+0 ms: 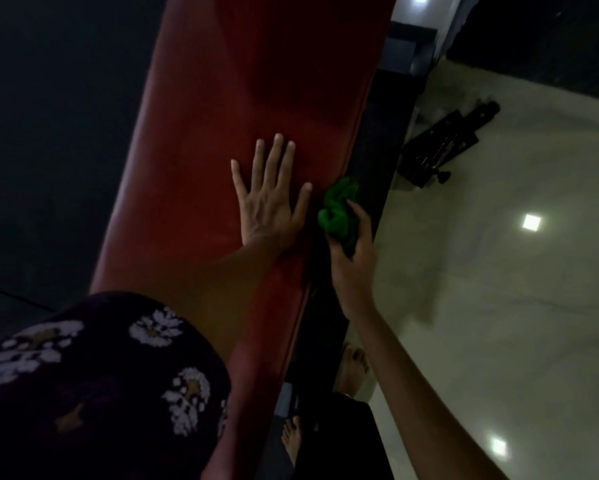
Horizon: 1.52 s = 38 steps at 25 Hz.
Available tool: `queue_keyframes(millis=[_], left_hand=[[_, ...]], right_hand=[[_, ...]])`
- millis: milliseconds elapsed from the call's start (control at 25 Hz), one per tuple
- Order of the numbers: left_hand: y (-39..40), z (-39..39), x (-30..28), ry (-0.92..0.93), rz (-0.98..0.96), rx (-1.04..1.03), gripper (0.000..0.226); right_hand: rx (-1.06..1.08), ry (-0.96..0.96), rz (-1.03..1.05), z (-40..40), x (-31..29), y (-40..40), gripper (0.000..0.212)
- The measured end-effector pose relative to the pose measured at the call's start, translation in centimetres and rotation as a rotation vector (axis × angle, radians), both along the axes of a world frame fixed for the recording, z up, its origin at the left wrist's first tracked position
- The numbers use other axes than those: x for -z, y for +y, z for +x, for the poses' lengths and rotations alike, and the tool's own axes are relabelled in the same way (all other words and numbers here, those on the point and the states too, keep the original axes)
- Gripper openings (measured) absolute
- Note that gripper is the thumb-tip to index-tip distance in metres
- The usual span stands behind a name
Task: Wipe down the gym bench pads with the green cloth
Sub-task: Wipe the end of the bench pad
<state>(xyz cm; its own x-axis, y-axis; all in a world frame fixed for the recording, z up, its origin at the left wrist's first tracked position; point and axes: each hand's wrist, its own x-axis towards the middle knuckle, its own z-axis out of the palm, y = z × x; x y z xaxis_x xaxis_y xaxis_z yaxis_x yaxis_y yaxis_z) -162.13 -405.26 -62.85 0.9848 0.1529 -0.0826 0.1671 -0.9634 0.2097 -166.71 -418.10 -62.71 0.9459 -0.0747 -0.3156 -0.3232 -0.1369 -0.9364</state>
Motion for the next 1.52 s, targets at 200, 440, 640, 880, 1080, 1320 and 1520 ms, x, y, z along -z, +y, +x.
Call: queue_keyframes(millis=[200,440,640,880,1080,1320,1520], left_hand=[[-0.1,-0.1,0.3,-0.013,0.015,0.009,0.064],[-0.1,0.0,0.5,-0.033,0.017,0.016,0.064],[-0.1,0.2,0.3,-0.015,0.017,0.002,0.063],[-0.4,0.4,-1.6,0.018,-0.067,-0.063,0.062],[-2.5,8.6,-3.5,-0.088,-0.142,-0.189,0.050],[-4.9,21.9,-0.8,0.041,-0.029,-0.149,0.056],[-5.3,21.6,-0.5,0.093,0.024,-0.162,0.059]], right_hand=[[0.059,0.028,-0.047,9.1,0.0,-0.4,0.042],[0.078,0.066,0.034,7.4,-0.2,-0.4,0.041],[0.015,0.043,0.002,9.6,-0.5,-1.3,0.044],[-0.005,0.030,-0.058,17.1,-1.8,-1.7,0.052],[-0.062,0.101,0.002,18.2,-0.8,-2.8,0.043],[-0.009,0.048,-0.085,28.7,-0.6,-3.2,0.048],[0.013,0.092,-0.056,27.1,-0.8,-3.1,0.039]])
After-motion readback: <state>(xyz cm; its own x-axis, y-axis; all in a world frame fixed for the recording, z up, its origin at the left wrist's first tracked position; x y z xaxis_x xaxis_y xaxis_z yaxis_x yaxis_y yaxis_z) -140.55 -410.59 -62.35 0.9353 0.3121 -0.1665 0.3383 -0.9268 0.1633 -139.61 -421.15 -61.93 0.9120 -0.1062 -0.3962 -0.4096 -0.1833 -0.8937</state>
